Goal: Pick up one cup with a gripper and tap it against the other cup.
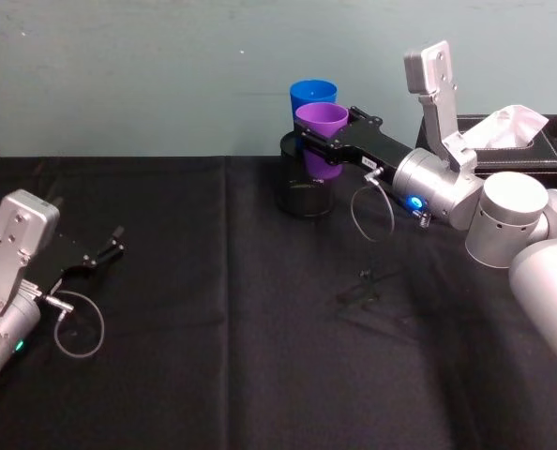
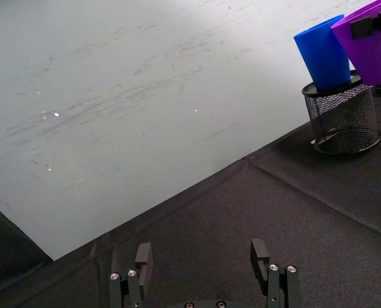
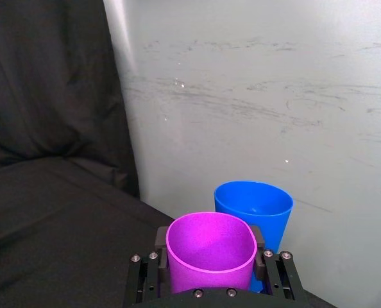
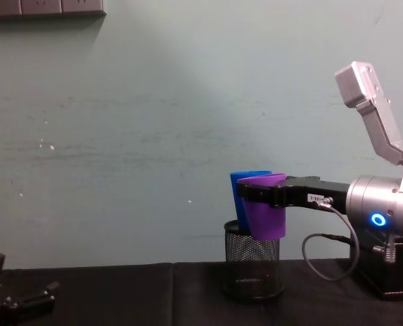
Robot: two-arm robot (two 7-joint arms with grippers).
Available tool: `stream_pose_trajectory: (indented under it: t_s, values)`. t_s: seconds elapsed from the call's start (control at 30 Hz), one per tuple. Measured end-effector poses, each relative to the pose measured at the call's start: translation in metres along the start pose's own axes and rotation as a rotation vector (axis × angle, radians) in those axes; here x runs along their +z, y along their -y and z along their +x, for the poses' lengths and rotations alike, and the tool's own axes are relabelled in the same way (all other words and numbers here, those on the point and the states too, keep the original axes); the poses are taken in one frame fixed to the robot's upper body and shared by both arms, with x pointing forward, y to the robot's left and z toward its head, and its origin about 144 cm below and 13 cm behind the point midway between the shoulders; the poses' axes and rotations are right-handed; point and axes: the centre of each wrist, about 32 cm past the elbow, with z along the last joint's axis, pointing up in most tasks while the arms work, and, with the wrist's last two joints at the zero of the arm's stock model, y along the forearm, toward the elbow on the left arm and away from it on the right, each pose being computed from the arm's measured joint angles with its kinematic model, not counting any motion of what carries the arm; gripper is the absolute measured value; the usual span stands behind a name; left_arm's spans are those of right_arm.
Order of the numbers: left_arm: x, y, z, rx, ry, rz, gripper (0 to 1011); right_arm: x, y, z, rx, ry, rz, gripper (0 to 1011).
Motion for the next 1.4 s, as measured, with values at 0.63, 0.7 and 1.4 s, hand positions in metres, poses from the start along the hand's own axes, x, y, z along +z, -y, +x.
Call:
stream_pose_trajectory:
  t_s: [0.63,0.7,1.4]
  values:
    - [0.0000,0.0000,0.0000,0.000,0.000,0.000,1000,-0.0001,0.0003,0.0000,-0.001,0.000,0.000,726]
    - [0.0000,0.0000,0.0000,0.000,0.000,0.000,1000,-0.0001,0.0003,0.0000,-0.001,0.000,0.000,726]
    - [0.0000,0.0000,0.0000,0.000,0.000,0.000,1000,-0.0001,0.0003,0.0000,-0.001,0.000,0.000,726]
